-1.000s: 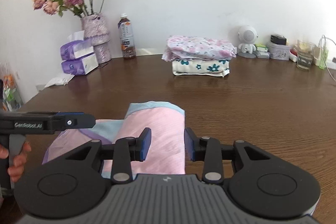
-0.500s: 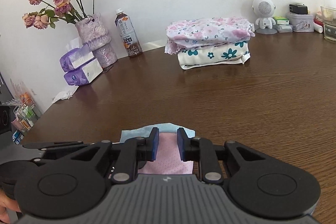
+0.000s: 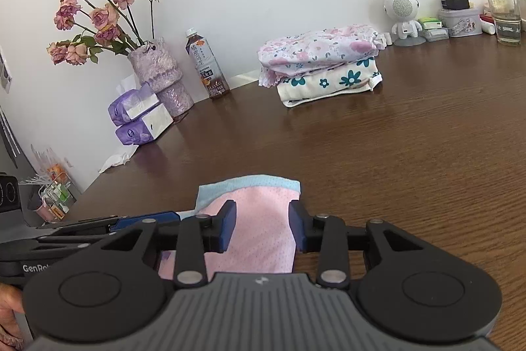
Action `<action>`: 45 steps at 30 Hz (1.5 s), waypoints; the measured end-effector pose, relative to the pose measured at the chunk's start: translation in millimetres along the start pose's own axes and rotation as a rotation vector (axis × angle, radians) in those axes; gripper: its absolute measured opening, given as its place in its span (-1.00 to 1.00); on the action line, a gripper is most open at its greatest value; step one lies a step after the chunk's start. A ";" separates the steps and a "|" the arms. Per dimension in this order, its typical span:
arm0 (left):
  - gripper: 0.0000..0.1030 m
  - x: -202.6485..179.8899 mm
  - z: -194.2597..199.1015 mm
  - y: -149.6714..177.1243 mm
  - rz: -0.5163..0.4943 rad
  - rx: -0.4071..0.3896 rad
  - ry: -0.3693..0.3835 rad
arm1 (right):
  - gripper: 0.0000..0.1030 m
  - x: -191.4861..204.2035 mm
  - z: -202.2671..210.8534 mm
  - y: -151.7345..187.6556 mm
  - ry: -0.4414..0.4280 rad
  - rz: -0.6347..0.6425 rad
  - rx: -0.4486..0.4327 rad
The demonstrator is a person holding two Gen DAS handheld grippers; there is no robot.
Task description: Fold clothes
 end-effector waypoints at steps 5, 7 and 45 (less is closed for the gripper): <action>-0.32 0.1 -4.8 7.1 -0.006 0.021 -0.001 | -0.31 1.3 -4.2 6.4 0.015 0.024 0.022; -0.36 -0.4 -3.8 8.0 -0.011 0.021 -0.002 | -0.58 1.5 -5.5 8.3 0.013 0.029 0.031; -0.35 -15.5 19.7 22.6 -0.054 0.019 0.039 | -0.21 -23.5 18.5 31.3 -0.025 -0.245 0.113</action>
Point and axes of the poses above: each gripper's, at about its wrist camera, not at the fingertips, and z roughly against the way its jaws point, x to its left, y to its underside, the point moved 7 cm from there along -z, roughly the way its jaws point, and after that the axes turned 15 degrees about y, right-handed, at the moved point
